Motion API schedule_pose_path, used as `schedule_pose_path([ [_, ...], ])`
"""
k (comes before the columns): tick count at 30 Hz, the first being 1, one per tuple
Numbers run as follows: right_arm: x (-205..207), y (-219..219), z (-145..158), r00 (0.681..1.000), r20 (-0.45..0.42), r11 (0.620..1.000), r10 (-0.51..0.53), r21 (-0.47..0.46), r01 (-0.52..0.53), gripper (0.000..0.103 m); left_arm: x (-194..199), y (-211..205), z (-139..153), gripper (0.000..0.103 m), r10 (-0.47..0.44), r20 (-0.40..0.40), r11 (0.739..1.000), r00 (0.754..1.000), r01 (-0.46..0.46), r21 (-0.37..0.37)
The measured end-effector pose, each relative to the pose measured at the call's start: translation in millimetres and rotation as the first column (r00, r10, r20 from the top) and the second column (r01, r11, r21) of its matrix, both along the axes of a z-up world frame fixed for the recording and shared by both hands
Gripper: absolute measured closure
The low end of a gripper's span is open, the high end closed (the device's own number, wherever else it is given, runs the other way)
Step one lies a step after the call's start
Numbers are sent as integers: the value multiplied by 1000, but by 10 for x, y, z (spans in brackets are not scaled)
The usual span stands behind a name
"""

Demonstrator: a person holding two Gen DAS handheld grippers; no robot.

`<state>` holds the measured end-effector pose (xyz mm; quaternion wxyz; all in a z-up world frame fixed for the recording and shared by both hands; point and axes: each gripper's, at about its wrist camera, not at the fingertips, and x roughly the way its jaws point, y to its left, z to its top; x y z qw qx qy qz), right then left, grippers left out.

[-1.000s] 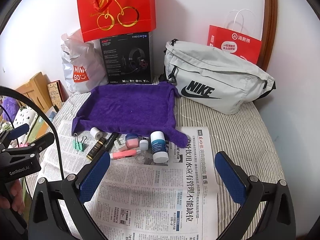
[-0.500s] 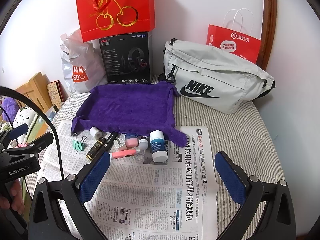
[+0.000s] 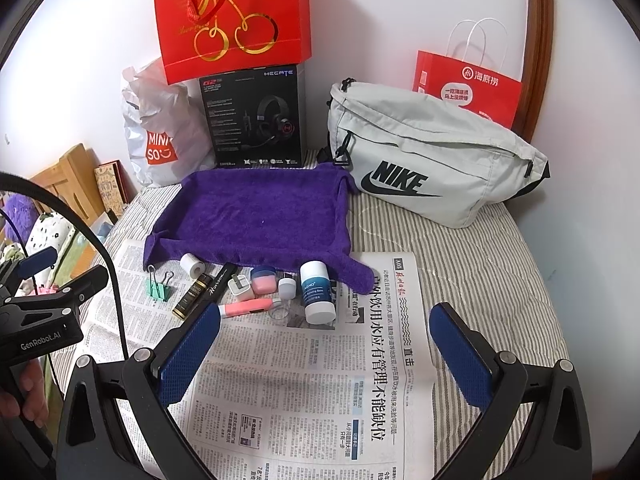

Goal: Organize rigid objects

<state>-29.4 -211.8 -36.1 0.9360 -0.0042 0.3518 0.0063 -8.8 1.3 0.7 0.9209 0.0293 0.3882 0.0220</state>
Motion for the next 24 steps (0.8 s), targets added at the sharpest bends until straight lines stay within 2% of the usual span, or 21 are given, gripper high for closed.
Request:
schedule_pose_path([
  [24,-16,-1,-3,1000,-3,1000,-4,-3,4,0,-35,7,-21,0,-7,1,1000,1000,7,-3],
])
